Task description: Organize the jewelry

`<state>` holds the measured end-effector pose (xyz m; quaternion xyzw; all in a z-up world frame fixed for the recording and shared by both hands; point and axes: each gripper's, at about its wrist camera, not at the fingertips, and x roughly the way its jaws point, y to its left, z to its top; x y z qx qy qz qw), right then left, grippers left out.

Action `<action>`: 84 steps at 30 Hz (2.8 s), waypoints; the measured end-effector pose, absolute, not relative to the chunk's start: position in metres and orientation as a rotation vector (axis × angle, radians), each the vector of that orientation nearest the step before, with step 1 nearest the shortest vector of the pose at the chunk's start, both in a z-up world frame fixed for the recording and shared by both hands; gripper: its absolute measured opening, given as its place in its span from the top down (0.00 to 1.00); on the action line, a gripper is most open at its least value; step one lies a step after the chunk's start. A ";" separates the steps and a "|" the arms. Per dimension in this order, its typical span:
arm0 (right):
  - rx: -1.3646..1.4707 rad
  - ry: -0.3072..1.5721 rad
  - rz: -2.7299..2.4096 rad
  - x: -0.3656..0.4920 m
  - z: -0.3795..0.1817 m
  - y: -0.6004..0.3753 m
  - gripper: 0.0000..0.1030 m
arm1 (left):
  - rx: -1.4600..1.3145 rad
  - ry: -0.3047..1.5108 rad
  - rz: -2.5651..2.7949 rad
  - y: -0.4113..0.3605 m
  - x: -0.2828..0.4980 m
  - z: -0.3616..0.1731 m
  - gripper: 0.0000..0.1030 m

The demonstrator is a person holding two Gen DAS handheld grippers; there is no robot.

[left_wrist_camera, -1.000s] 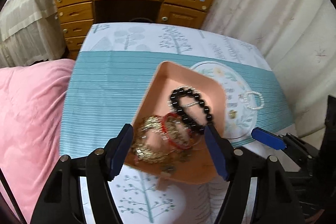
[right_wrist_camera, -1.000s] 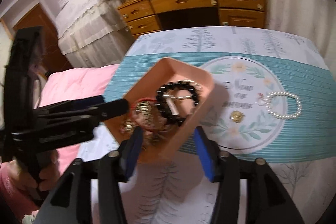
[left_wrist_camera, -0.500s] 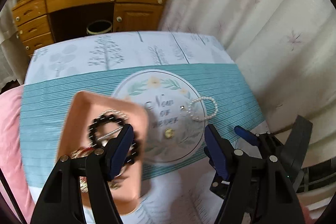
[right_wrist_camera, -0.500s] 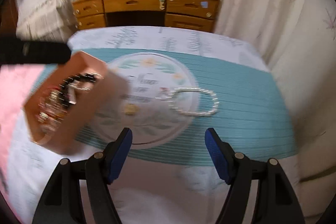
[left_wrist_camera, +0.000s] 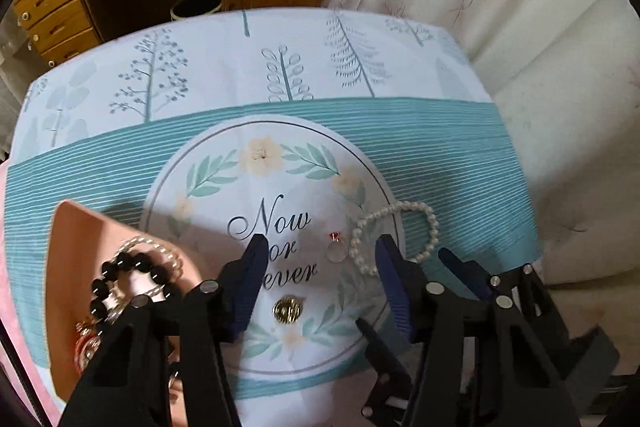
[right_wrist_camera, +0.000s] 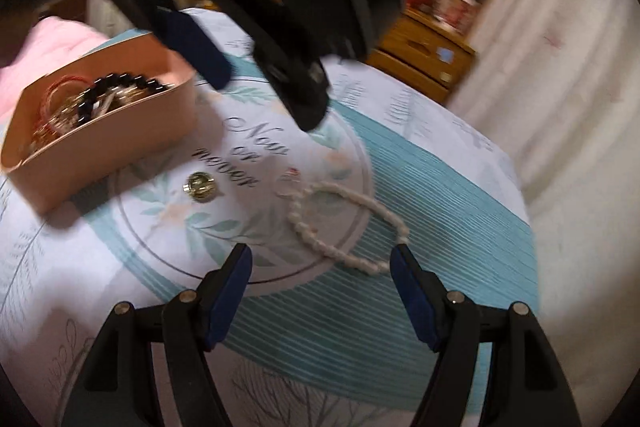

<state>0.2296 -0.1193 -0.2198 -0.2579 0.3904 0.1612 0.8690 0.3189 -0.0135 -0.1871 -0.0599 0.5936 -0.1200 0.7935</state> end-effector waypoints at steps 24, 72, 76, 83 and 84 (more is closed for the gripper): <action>-0.254 0.979 0.465 0.272 -0.219 -0.171 0.93 | -0.036 1.370 -0.187 -0.038 0.340 -0.226 0.62; 0.406 0.810 0.589 0.269 -0.110 -0.136 0.93 | -0.052 1.154 -0.111 0.079 0.293 -0.090 0.87; 0.393 0.777 0.630 0.265 -0.096 -0.107 0.93 | -0.068 1.127 -0.101 0.108 0.278 -0.079 0.87; 0.368 0.778 0.687 0.255 -0.092 -0.062 0.93 | -0.103 1.111 -0.090 0.153 0.256 -0.077 0.87; 0.364 0.786 0.692 0.255 -0.092 -0.056 0.93 | -0.108 1.114 -0.088 0.157 0.254 -0.078 0.87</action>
